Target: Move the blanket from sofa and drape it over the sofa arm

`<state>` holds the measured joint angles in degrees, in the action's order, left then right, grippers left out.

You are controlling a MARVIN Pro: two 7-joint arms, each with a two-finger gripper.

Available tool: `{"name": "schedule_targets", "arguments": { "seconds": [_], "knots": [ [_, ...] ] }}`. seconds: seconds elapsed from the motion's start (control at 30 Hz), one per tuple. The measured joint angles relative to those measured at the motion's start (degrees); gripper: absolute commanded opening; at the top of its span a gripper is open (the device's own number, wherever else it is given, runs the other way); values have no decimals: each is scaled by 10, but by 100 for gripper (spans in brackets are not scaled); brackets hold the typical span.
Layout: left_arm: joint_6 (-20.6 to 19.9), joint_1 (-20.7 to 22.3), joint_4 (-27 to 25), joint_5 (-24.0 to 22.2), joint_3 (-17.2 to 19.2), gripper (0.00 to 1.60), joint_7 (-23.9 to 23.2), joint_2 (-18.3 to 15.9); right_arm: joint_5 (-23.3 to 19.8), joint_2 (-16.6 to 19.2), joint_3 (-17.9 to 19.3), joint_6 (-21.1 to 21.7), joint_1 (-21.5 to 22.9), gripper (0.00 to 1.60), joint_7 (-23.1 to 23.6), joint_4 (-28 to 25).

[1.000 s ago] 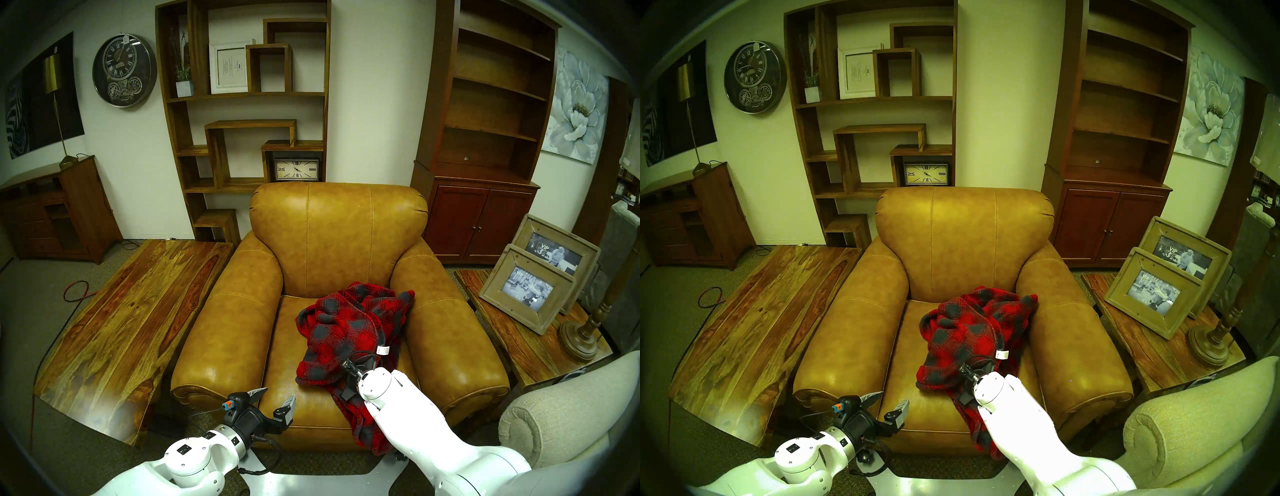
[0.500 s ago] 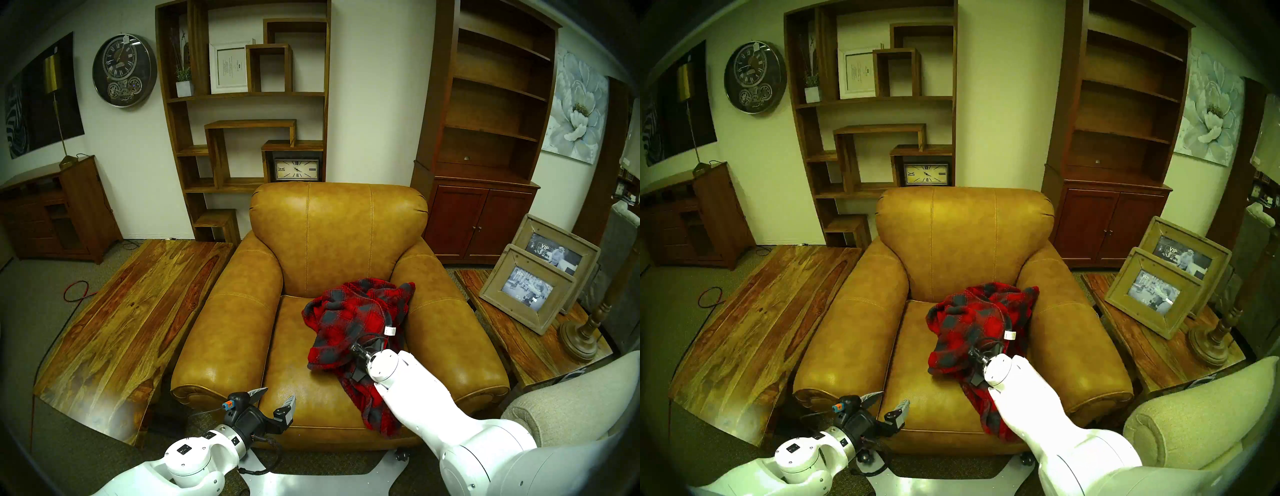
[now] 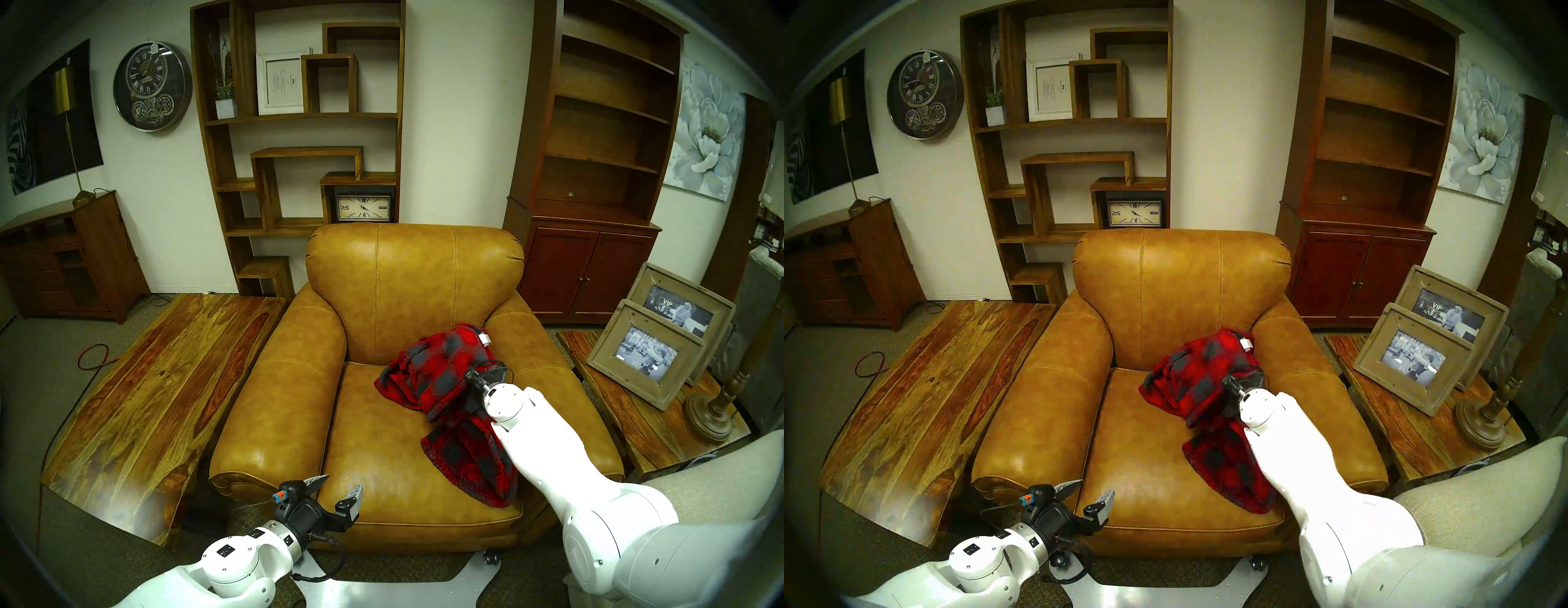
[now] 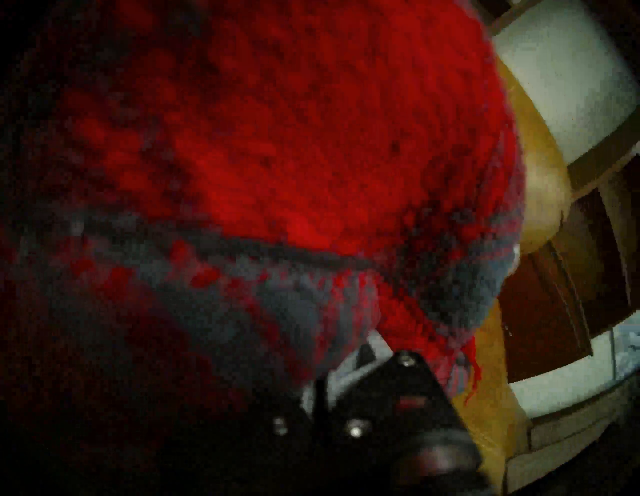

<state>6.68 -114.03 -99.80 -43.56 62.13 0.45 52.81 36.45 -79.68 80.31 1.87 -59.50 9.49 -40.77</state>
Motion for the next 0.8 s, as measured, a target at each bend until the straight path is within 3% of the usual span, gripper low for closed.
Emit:
{"name": "schedule_targets", "arguments": {
  "seconds": [0.37,0.8],
  "knots": [
    [0,0,0,0,0,160,0,0,27,66,76,-27,40,0,13,-10],
    [0,0,0,0,0,160,-1,0,127,143,117,-100,49,0,139,-5]
  ]
}}
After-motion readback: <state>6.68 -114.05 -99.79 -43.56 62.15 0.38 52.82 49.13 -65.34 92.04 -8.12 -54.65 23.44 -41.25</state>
